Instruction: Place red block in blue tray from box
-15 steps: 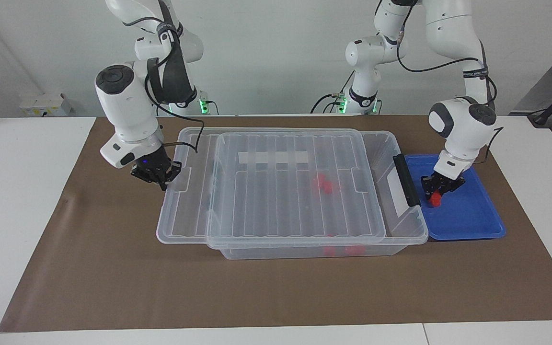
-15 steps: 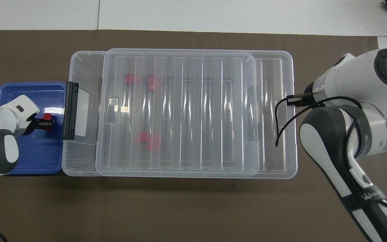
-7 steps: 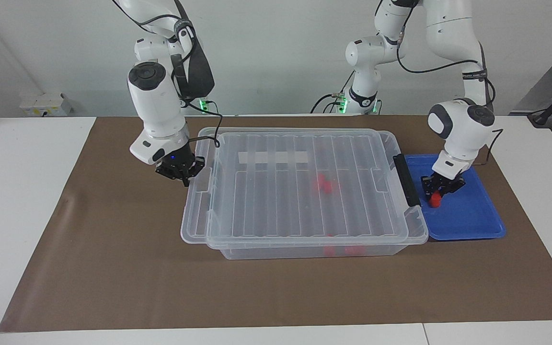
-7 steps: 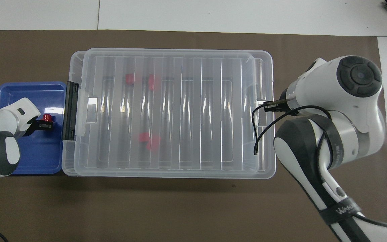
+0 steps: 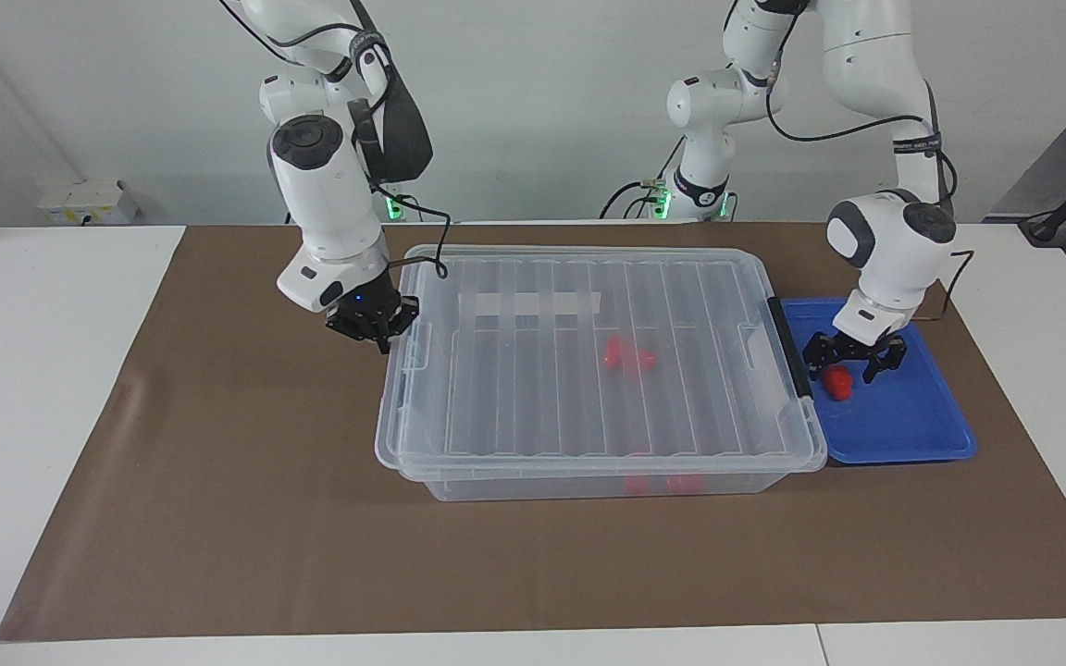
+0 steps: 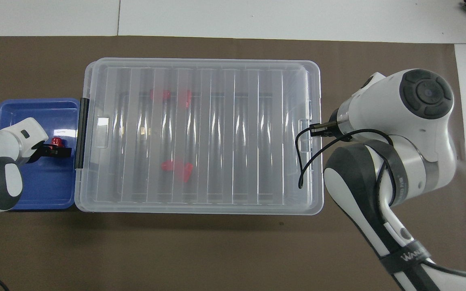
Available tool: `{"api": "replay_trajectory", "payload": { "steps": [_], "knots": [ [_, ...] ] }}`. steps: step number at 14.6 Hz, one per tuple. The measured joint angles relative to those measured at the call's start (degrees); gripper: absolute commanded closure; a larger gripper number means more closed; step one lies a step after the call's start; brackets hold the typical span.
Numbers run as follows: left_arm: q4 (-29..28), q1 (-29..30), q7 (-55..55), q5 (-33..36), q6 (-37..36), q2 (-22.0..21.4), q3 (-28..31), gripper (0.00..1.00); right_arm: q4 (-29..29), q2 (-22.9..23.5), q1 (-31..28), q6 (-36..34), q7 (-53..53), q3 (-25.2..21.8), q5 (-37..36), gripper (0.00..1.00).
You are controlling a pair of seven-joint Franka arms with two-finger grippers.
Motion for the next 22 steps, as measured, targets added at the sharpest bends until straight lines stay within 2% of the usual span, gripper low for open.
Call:
{"api": "replay_trajectory", "payload": {
  "steps": [5,9,11,16,18,22],
  "knots": [
    [11.02,-0.03,0.10,0.00,-16.02,-0.72,-0.06,0.00,-0.01,0.00,0.02,0.00,0.00,0.02,0.06,1.00],
    [19.60,-0.19,0.15,-0.01,-29.47,-3.67,-0.59,0.00,-0.01,0.00,0.03,0.00,0.00,0.09,0.06,1.00],
    [20.41,-0.30,0.23,-0.01,-30.75,-4.96,-0.80,0.00,-0.01,0.00,0.04,0.00,0.00,0.15,0.06,1.00],
    [20.66,-1.99,0.27,-0.01,-30.19,-4.99,-1.03,0.00,-0.01,0.00,0.04,0.00,0.00,0.19,0.08,1.00],
    [21.74,-2.64,0.28,-0.01,-30.88,-6.54,-1.07,0.00,-0.01,-0.01,0.04,0.00,0.00,0.20,0.08,1.00],
    [25.20,-3.59,0.19,-0.02,-40.02,-12.10,-1.68,0.00,0.07,-1.24,-0.25,-0.53,0.11,0.07,0.11,1.00]
  ]
}}
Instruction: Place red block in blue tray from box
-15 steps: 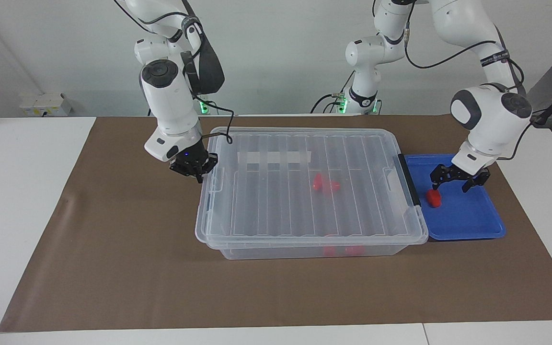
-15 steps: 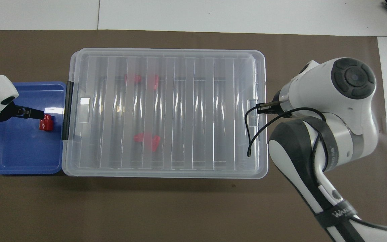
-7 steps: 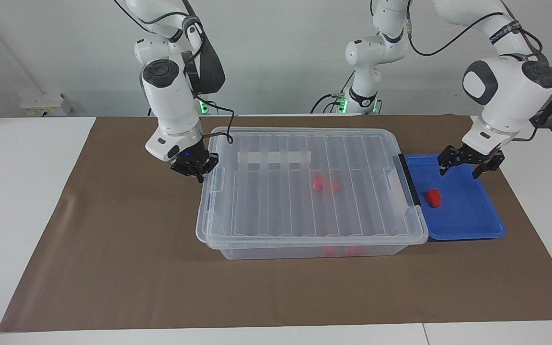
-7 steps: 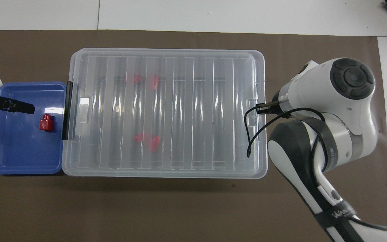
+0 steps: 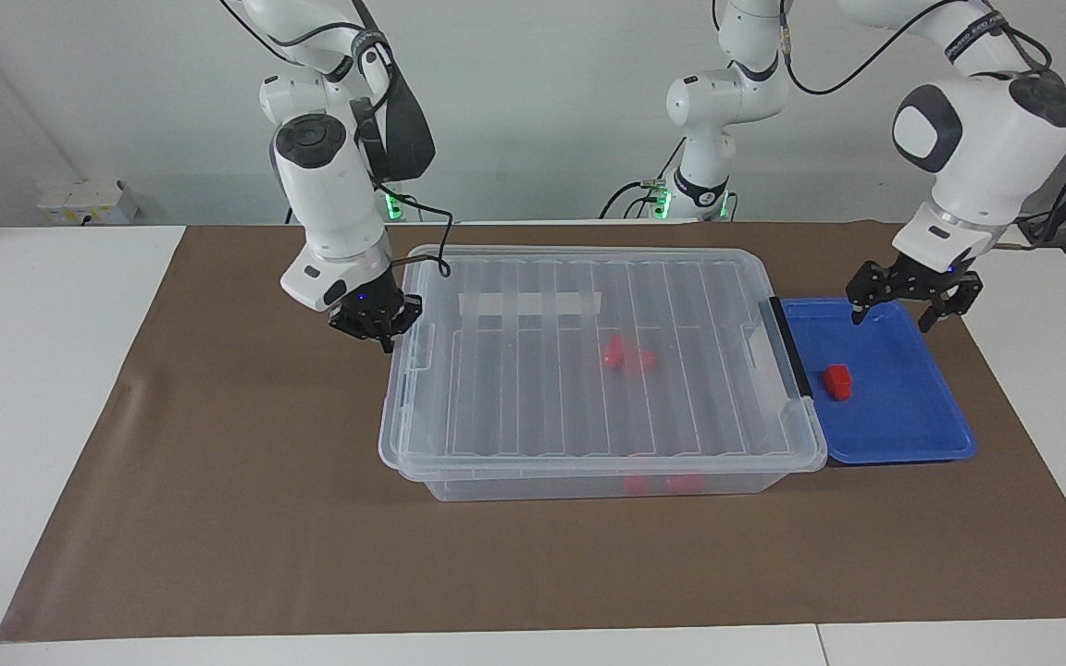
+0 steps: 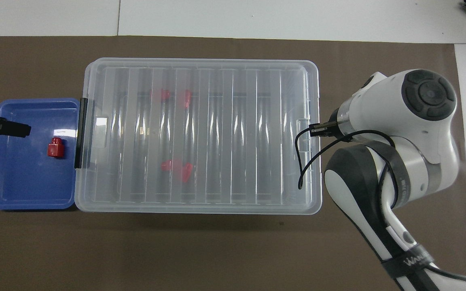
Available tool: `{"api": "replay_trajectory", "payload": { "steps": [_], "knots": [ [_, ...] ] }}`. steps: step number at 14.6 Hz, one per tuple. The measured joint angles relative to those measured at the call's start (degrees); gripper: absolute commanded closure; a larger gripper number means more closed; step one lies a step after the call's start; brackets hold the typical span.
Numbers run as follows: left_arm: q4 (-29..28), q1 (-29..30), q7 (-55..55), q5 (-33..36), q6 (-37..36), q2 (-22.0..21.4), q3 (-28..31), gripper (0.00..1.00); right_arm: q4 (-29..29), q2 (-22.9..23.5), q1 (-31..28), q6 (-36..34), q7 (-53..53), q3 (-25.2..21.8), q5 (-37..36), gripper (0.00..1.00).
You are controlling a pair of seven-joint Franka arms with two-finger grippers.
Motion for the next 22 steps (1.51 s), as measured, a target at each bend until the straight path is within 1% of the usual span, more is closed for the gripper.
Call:
{"api": "replay_trajectory", "payload": {
  "steps": [3,4,5,6,8,10,12,16,18,22],
  "knots": [
    [5.70,-1.19,-0.34,0.00,-7.41,-1.11,-0.25,0.00,0.00,-2.19,-2.67,-1.32,0.06,-0.19,0.00,1.00],
    [6.47,-2.28,-0.52,0.00,-8.30,-1.10,-0.14,0.00,0.00,-2.73,-4.20,-2.06,0.06,-0.23,0.00,0.97],
    [6.58,-3.97,-1.57,0.20,-8.62,-1.07,0.14,0.00,0.00,-3.12,-5.89,-2.74,0.06,-0.28,0.00,0.55],
    [6.58,-5.80,-3.35,0.56,-8.65,-0.96,0.39,0.00,-0.01,-3.48,-7.46,-3.00,0.05,-0.33,0.00,0.01],
    [6.58,-8.21,-5.96,1.08,-8.71,-0.76,0.55,0.00,0.08,-4.14,-9.84,-3.75,0.05,-0.42,0.00,0.00],
    [6.58,-8.71,-6.41,1.18,-8.88,-0.74,0.68,0.00,1.20,-4.89,-10.89,-6.39,0.05,-0.59,-0.01,0.00],
    [6.58,-8.86,-6.41,1.18,-8.98,-0.74,1.14,0.00,3.99,-5.53,-11.23,-10.21,0.05,-0.71,-0.06,0.00],
    [6.58,-11.88,-6.41,1.18,-9.25,-0.74,4.88,0.00,11.03,-6.16,-11.98,-18.53,0.05,-0.86,-0.23,0.00],
    [6.56,-12.33,-6.41,1.18,-9.50,-0.56,5.53,0.00,13.69,-6.20,-11.98,-21.75,0.06,-0.87,-0.83,0.00],
    [6.56,-12.48,-6.41,1.19,-9.80,0.45,5.85,0.00,14.86,-6.45,-12.69,-26.50,0.06,-0.90,-1.07,0.00]
  ]
}}
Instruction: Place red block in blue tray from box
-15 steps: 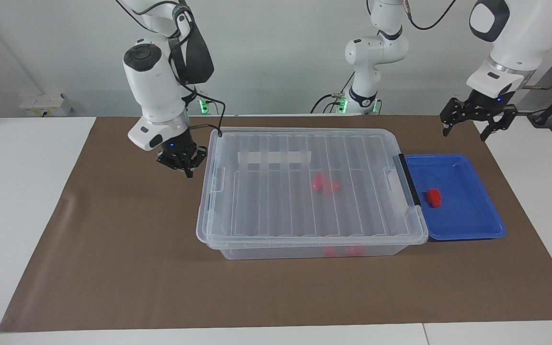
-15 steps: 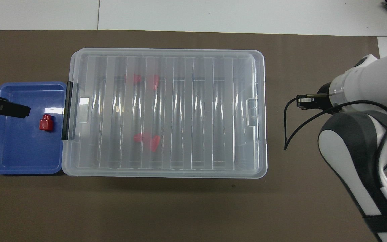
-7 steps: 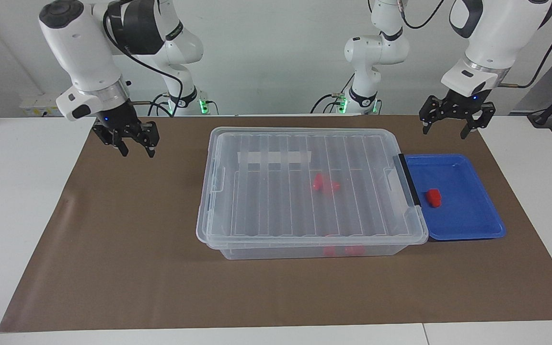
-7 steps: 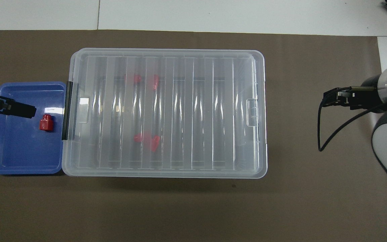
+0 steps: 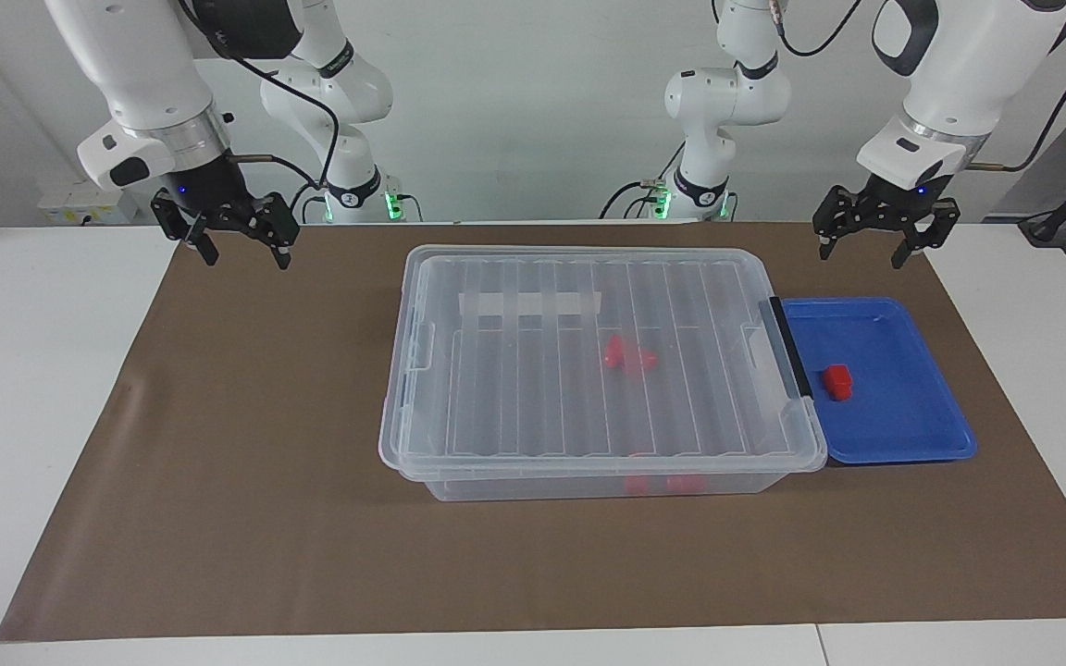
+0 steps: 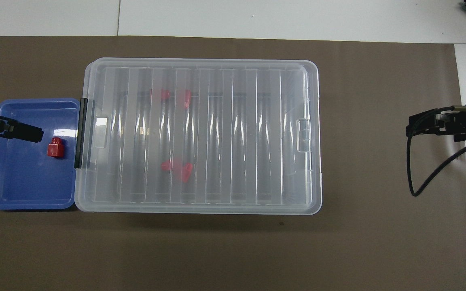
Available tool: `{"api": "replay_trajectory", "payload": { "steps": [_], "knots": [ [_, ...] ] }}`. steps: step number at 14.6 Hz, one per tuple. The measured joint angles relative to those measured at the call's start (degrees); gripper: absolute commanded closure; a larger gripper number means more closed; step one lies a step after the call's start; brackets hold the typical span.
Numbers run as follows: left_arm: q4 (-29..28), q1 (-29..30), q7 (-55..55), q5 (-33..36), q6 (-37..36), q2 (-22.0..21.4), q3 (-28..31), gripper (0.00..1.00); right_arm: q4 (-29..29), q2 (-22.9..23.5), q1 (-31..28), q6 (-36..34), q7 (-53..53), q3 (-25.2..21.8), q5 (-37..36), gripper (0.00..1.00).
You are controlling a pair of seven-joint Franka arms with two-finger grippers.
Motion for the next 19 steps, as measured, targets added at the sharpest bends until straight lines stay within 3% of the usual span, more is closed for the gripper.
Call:
{"api": "replay_trajectory", "payload": {
  "steps": [19],
  "knots": [
    [0.01,-2.30,0.00,0.00,-0.45,1.77,2.14,0.00,-0.43,0.00,-0.10,-0.44,0.00,0.01,0.00,0.00]
  ]
}}
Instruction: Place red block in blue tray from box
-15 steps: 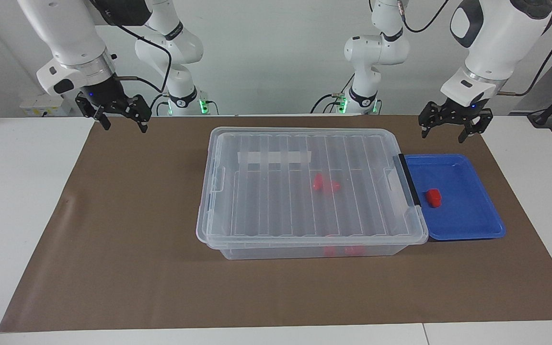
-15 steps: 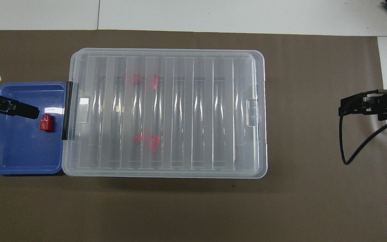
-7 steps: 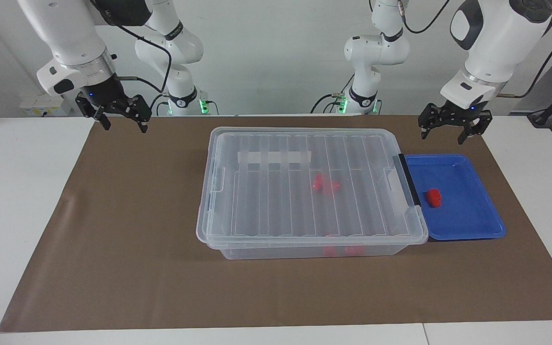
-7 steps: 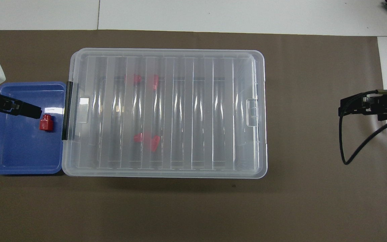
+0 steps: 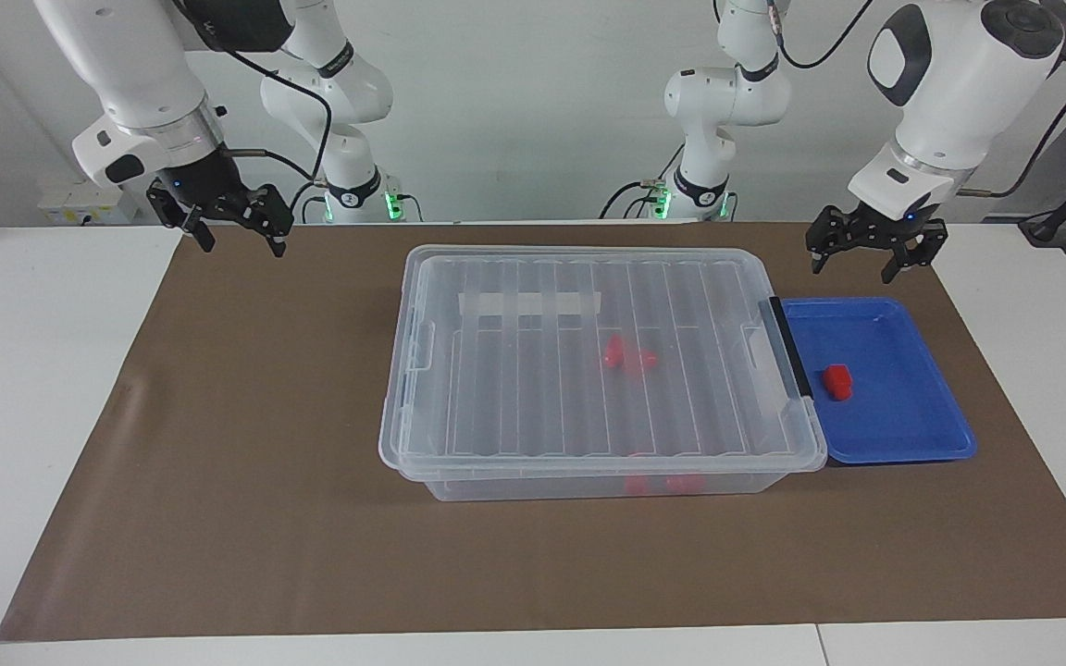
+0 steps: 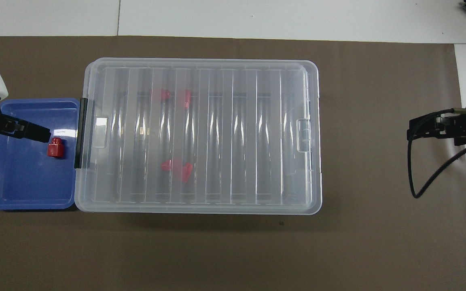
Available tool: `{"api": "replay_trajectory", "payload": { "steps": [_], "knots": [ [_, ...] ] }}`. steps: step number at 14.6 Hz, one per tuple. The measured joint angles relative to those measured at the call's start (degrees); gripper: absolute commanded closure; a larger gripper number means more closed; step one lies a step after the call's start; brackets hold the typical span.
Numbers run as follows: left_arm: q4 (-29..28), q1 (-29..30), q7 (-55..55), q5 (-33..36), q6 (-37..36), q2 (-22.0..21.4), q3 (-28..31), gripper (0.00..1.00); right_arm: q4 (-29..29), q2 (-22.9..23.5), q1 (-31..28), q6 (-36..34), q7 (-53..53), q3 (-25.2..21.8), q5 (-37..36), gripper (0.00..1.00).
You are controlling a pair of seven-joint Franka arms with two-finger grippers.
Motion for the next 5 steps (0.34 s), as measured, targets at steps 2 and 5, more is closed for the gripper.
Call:
{"api": "replay_trajectory", "payload": {
  "steps": [2,5],
  "knots": [
    [0.01,-0.06,0.00,0.00,0.00,0.04,0.00,0.00,-0.10,0.00,0.01,0.00,0.00,0.01,0.00,0.00],
    [0.65,-0.56,-0.02,0.00,-0.10,0.04,0.17,0.00,-0.32,-0.07,0.12,0.00,0.00,0.06,0.00,0.00]
  ]
}}
